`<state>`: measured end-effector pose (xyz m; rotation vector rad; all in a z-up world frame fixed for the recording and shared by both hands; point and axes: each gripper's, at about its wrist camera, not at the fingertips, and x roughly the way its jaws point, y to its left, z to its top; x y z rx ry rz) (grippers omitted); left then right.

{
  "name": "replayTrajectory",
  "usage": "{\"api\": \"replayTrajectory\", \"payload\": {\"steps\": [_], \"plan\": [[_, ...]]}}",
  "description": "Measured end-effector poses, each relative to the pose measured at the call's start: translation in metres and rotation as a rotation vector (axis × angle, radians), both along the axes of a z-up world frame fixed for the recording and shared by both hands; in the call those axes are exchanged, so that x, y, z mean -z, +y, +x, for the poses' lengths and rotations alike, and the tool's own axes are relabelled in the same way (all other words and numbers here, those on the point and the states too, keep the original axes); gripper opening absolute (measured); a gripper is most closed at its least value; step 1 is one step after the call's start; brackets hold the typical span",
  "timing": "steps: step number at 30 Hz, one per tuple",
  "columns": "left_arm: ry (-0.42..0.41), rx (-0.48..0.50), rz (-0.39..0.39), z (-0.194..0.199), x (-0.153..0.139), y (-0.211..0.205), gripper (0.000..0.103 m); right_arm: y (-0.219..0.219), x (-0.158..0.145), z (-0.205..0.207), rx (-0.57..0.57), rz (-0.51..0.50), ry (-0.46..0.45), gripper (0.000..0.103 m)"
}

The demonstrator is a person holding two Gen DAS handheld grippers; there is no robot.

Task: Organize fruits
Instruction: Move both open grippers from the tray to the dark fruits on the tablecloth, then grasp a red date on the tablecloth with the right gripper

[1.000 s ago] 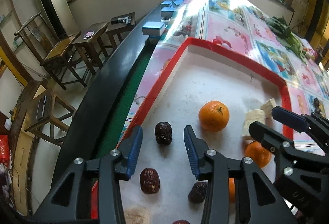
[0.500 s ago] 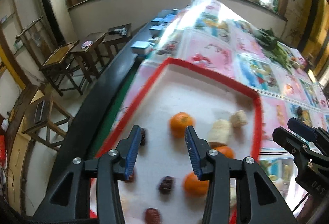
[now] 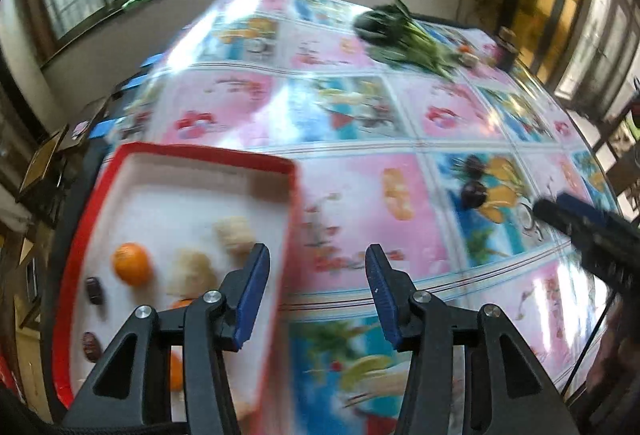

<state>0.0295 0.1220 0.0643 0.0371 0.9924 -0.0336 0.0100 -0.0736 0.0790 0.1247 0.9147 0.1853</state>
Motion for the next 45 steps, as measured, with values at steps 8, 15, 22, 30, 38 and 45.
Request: {"api": "replayTrajectory", "payload": {"steps": [8,15,22,30,38,45], "plan": [[0.038,0.006,0.039,0.017,0.017,-0.033,0.05,-0.003,0.01,0.047,-0.044,-0.011,0.004,0.056],[0.053,0.003,0.061,0.03,0.029,-0.049,0.05,0.01,0.022,0.064,-0.083,0.008,0.023,0.056],[0.073,0.004,0.061,0.033,0.036,-0.052,0.05,0.02,0.033,0.077,-0.111,0.005,0.055,0.056],[0.079,0.005,0.056,0.036,0.039,-0.052,0.05,0.025,0.039,0.082,-0.115,0.006,0.068,0.056],[0.081,0.015,0.05,0.039,0.041,-0.053,0.05,0.027,0.042,0.084,-0.118,0.002,0.075,0.056],[0.08,0.023,0.05,0.039,0.041,-0.056,0.05,0.028,0.043,0.084,-0.122,0.003,0.079,0.056]]}}
